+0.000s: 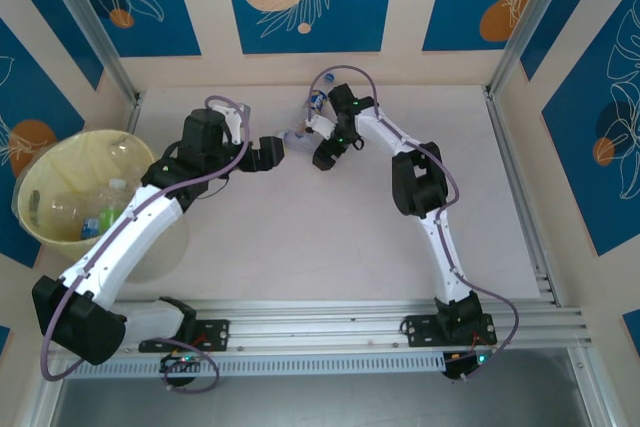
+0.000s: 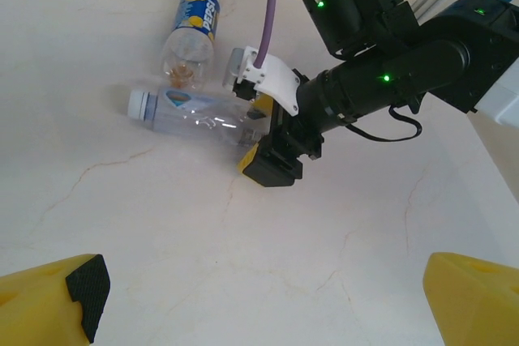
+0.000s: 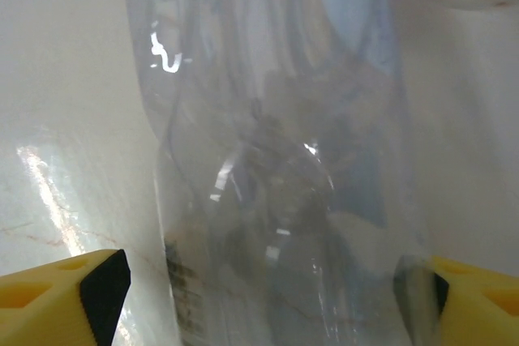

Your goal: Put the plastic bottles in the bin

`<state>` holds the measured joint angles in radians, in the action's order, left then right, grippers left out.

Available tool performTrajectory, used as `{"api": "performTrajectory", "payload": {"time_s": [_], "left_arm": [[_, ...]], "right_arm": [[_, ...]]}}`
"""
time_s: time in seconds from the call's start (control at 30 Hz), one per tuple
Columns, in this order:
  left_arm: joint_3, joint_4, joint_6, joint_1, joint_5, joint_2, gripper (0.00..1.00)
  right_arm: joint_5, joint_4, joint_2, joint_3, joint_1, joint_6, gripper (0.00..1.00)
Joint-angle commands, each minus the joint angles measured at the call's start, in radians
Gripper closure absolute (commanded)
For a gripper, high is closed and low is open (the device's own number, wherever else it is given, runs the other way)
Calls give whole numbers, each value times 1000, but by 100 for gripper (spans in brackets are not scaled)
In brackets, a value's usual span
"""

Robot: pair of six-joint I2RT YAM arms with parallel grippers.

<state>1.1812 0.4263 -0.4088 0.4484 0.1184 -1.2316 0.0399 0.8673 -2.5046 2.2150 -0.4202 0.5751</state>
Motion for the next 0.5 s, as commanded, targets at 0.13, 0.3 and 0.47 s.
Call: {"api": "performTrajectory", "payload": {"time_s": [0.13, 0.3, 0.47], "left_arm": [[-27, -26, 18, 9, 14, 3, 0], [-49, -62, -2, 9, -19, 7, 0], [-72, -93, -34, 7, -54, 16, 0]], "right_arm": [[-28, -39, 42, -54, -16, -22, 41], [29, -166, 220, -304, -30, -6, 51], [102, -256, 402, -502, -37, -55, 57]]}}
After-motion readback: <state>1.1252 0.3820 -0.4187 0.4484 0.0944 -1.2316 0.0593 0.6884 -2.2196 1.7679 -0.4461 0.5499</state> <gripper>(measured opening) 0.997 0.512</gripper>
